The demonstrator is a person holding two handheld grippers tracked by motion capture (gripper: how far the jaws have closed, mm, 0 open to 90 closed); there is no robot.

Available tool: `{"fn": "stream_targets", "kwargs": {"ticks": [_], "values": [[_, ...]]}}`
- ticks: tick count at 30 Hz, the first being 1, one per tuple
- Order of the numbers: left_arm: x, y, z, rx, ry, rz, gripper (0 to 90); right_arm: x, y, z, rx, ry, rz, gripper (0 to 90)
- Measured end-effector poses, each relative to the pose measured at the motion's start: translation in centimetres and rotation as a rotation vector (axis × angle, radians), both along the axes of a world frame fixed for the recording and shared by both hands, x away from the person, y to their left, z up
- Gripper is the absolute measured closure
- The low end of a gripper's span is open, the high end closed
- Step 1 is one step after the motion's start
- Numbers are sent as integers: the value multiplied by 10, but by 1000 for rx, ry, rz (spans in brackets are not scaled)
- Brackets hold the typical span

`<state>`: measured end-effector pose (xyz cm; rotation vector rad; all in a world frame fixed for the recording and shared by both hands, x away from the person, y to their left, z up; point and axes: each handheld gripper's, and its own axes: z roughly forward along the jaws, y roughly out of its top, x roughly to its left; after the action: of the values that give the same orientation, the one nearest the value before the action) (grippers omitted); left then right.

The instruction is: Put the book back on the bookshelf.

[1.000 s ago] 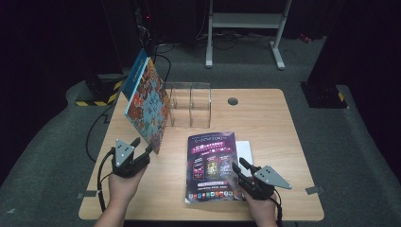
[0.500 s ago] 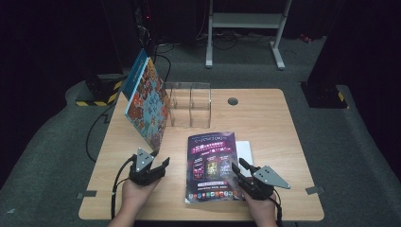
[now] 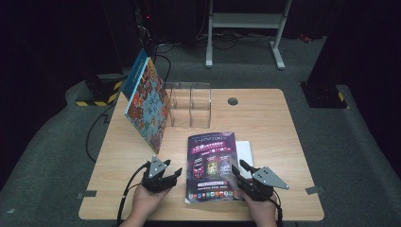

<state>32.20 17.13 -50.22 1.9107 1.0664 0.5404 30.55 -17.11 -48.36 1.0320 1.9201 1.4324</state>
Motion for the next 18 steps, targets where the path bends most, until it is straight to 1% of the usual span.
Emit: {"fn": "stream_targets", "kwargs": {"ticks": [1,2,3,5,8,9,10,11,13,14,16,18], "values": [[0,-2,-2,-3,11,-3,429,0,0,0,-4,4,0,594],[0,-3,-4,-11,26,-17,433,0,0,-1,-6,9,-2,592],[0,-5,-5,-26,32,-22,433,-1,0,-2,-12,15,-2,588],[0,-7,-8,-33,50,-44,428,-1,1,-3,-27,26,-2,577],[0,-9,-9,-60,66,-63,405,-1,3,-5,-42,49,-5,552],[-1,-11,-10,-67,72,-59,377,-1,3,-5,-46,56,-8,543],[0,-12,-11,-66,75,-55,326,-1,3,-5,-50,60,-10,530],[0,-14,-13,-56,87,-54,293,-2,4,-5,-51,72,-11,511],[0,-16,-14,-52,98,-60,311,-2,6,-5,-65,104,-10,475],[-1,-19,-14,-54,103,-62,316,-2,7,-5,-73,113,-9,461],[-2,-21,-14,-48,103,-83,340,-4,10,-5,-92,134,-4,435],[-3,-25,-15,-18,109,-93,346,-5,11,-6,-105,145,0,417]]}}
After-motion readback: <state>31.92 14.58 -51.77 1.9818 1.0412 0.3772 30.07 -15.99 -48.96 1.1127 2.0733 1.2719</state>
